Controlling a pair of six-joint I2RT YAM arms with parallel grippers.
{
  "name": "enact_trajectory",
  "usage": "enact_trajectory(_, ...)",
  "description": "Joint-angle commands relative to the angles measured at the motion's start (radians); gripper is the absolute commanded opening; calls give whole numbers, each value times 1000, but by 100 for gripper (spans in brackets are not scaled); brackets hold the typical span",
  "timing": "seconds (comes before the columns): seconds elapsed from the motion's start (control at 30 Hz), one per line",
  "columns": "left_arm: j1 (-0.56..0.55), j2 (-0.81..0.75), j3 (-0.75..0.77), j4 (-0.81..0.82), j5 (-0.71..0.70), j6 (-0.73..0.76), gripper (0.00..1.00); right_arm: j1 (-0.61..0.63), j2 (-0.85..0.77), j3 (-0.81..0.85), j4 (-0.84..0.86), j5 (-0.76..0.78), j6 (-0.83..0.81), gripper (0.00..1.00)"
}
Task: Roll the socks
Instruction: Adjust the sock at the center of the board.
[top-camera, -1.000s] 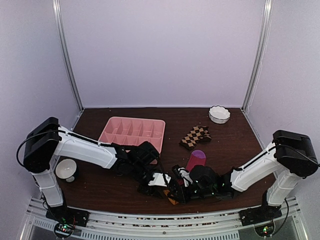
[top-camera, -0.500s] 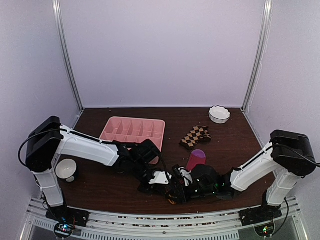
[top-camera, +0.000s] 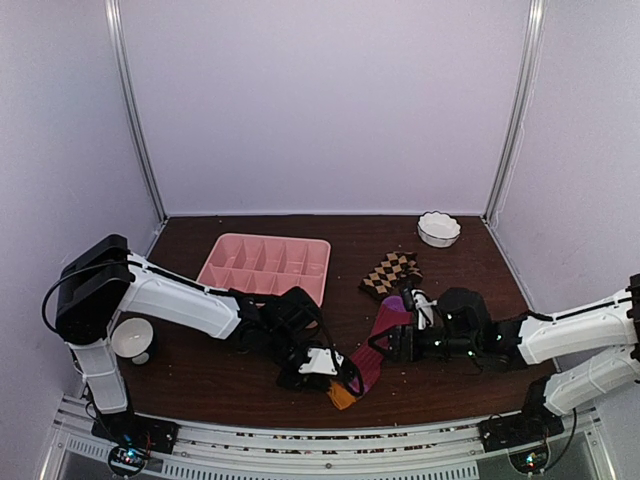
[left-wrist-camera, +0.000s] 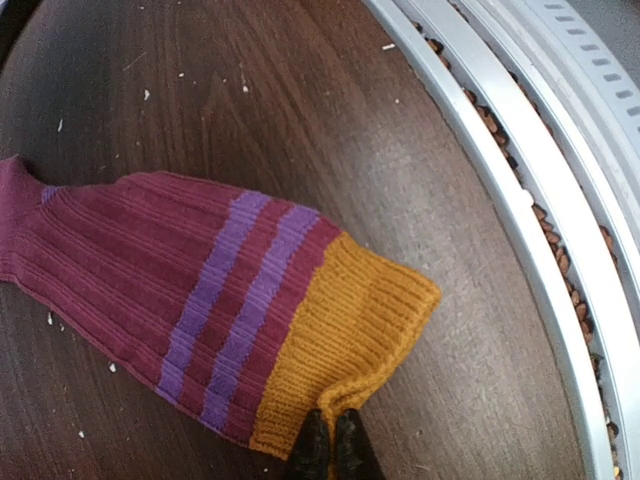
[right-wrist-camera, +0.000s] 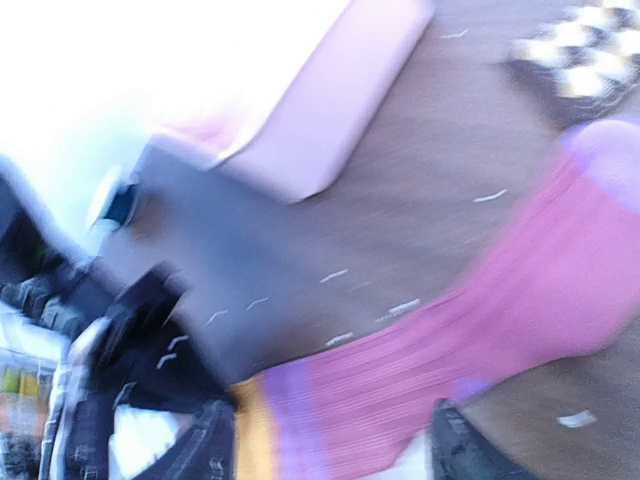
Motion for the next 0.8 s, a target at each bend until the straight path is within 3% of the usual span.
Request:
enact_trajectory(0.0, -2, -5, -7, -2, -38, -21, 0, -131, 32, 88, -285, 91, -86, 54)
enact_trajectory(0.17, -2, -14, -6, -28, -52, -32, 0, -163, 208, 255, -430, 130, -162, 30)
enact_trajectory(0.4, -2, -48, -30, -80, -44, -45, 0, -163, 450, 421, -510, 122, -207, 16)
enact_trajectory(0.77, 0, -100, -63, -163, -56, -42, 0, -112, 756, 808, -625, 90, -254, 11)
